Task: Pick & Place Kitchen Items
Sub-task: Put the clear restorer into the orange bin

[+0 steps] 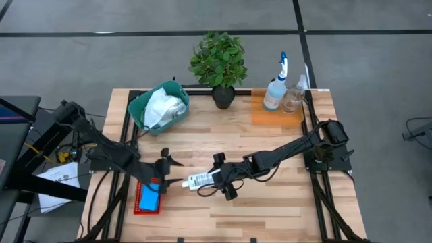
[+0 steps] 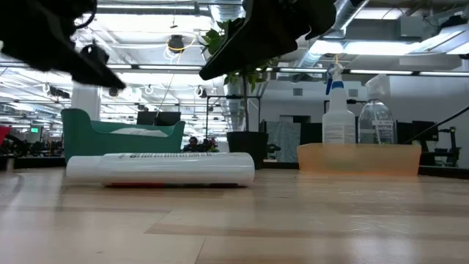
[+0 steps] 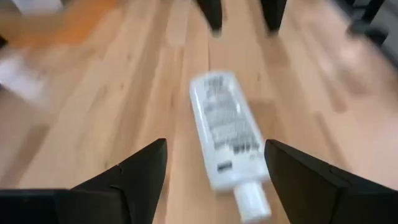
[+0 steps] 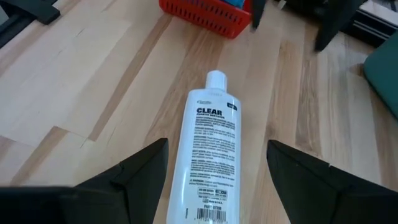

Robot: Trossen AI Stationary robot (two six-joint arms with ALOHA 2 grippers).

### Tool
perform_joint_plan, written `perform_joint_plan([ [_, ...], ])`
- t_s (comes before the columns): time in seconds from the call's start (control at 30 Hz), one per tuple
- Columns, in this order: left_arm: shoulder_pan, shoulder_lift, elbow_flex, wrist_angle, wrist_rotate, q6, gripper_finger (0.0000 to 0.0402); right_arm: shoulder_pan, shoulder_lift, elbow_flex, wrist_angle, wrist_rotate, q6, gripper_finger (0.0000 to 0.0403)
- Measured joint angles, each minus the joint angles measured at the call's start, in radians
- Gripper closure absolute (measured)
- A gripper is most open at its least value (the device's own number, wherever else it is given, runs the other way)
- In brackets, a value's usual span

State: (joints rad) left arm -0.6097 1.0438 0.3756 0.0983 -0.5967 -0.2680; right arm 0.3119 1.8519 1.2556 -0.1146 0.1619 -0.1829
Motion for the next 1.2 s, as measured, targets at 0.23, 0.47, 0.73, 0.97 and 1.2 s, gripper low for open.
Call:
perform_joint_plan([
  [0.23, 0.025, 0.189, 0.023, 0.053, 0.005, -0.073, 0.0137, 0.0, 0.0, 0.0, 0.003, 0.0, 0.0, 0.0138],
  [0.47, 0.043, 0.319, 0.079, 0.049, 0.137, -0.181, 0.0137, 0.0, 0.0, 0.0, -0.007, 0.0, 0.0, 0.0138],
  [0.73, 0.042, 0.396, 0.224, -0.186, 0.205, -0.268, 0.0137, 0.0, 0.0, 0.0, -0.016, 0.0, 0.019, 0.0138],
  [0.97, 0.046, 0.444, 0.286, -0.29, 0.251, -0.376, 0.0137, 0.0, 0.0, 0.0, -0.021, -0.001, 0.019, 0.0138],
  [1.2, 0.051, 0.512, 0.287, -0.285, 0.281, -0.411, 0.0137, 0.0, 0.0, 0.0, -0.021, -0.001, 0.019, 0.0138],
])
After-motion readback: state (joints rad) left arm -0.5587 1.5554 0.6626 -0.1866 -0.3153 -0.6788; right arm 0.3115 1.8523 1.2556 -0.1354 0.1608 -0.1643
